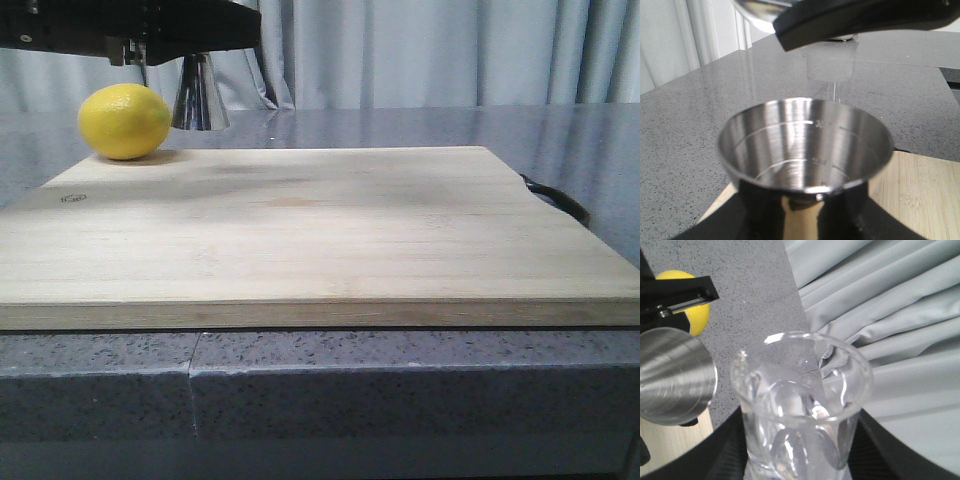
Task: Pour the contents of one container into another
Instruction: 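Tilt the beaker with the right gripper, pouring liquid into the jigger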
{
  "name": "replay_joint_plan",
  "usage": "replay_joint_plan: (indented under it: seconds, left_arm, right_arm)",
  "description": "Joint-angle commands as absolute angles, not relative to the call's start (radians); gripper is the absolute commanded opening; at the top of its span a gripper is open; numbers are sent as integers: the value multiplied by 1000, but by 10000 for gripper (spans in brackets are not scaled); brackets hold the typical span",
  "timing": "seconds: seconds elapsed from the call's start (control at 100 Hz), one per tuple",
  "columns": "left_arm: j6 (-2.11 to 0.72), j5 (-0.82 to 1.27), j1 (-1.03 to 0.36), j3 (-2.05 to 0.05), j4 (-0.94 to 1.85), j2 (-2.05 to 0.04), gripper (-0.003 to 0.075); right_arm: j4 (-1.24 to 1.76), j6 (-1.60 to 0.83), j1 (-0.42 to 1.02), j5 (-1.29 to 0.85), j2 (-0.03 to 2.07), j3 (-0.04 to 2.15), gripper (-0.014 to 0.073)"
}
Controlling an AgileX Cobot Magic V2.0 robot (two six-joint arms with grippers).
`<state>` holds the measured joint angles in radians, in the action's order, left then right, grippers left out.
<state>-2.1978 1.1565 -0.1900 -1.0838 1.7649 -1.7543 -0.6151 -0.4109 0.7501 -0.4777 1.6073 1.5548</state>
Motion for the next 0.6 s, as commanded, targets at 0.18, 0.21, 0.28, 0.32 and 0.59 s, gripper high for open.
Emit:
replay_joint_plan:
  seconds: [0.18,0.21,0.28,0.32,0.59]
  left_arm:
    - [-2189,1246,-200,-1114,1864,-1704,206]
    - [-2189,1246,-200,-1114,1864,-1704,206]
    - [-2189,1246,-200,-1114,1864,-1704,206]
    - [-2189,1246,-200,-1114,1864,-1704,206]
    - [-2189,1246,-200,-1114,1864,-1704,206]
  right_arm:
    - [-669,-472,757,-441,1565,1594,323]
    - [-671,-481,757,-441,1565,1594,323]
    - [-671,-506,757,-445,1565,1594,323]
    - [-671,-513,757,-445,1565,1594,323]
    - [-681,-553,757,-445,1565,1594,323]
